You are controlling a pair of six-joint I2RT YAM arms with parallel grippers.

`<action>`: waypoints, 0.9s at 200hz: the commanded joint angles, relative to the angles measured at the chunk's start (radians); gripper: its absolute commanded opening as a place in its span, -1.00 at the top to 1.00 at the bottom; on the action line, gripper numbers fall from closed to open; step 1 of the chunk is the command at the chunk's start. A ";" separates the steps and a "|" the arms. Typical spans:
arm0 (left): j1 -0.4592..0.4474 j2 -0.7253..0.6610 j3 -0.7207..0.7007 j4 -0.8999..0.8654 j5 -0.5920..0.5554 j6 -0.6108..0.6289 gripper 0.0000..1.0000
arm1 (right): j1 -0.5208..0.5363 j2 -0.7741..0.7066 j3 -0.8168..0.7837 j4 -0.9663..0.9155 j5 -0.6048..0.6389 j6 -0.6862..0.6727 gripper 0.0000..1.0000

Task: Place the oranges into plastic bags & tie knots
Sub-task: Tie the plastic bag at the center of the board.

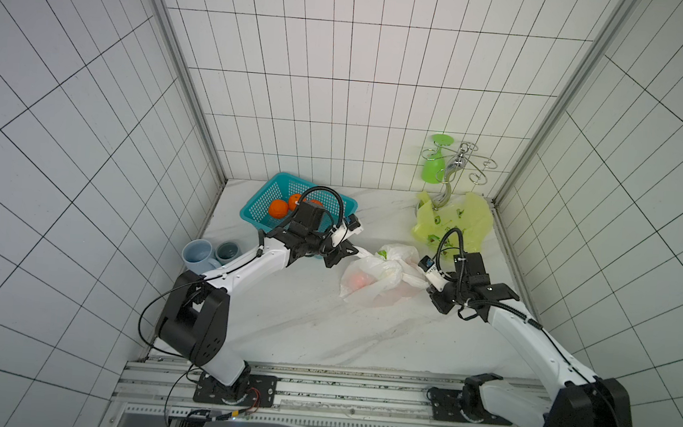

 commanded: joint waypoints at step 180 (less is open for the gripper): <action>0.046 -0.150 -0.346 0.467 -0.962 0.000 1.00 | -0.209 -0.012 -0.221 -0.024 0.306 -0.320 1.00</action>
